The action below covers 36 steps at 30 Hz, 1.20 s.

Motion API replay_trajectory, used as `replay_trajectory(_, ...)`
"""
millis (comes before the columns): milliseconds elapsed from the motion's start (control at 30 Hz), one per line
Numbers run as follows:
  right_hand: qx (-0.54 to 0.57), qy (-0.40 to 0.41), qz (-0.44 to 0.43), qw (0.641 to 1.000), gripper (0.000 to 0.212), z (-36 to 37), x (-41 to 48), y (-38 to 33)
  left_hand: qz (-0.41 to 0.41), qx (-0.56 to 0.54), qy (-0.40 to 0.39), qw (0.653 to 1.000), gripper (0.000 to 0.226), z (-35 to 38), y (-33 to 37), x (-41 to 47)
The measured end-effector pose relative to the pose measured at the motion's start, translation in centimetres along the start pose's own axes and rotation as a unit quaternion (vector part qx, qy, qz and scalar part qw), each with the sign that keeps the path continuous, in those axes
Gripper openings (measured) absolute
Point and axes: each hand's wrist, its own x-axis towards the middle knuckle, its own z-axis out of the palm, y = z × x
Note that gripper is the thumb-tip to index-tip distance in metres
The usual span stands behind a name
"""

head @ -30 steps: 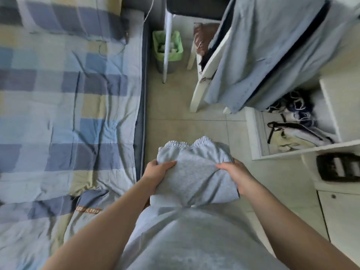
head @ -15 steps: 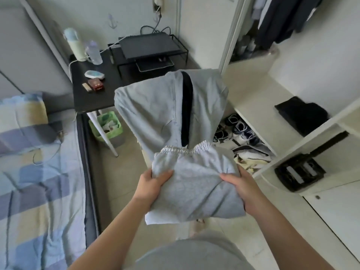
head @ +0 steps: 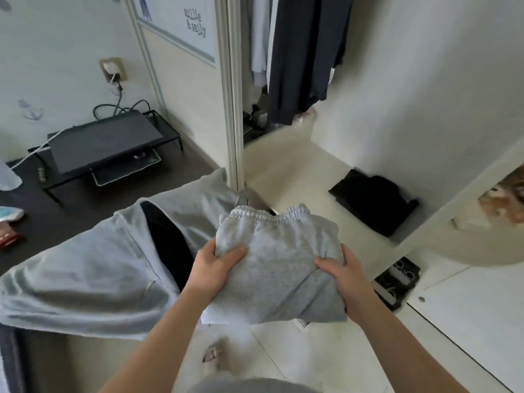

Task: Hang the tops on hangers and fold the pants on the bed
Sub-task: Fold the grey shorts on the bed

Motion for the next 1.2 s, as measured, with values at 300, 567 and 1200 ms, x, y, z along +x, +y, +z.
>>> replay_trajectory(300,0.061,0.114,-0.039,0.991,0.048,-1.1,11.1,-3.1,0.03,0.095,-0.097,0.99,0.027,6.5,3.8,17.1)
replay_trajectory(567,0.156,0.25,-0.032,0.955,0.055,-1.8,19.3,-5.9,0.017,0.142,-0.253,0.957,0.031,14.2,7.4,30.9)
replay_trajectory(1200,0.152,0.471,-0.014,0.869,0.04,-16.6,38.2,-3.3,0.086,0.216,-0.393,0.89,0.041,39.8,2.6,49.6)
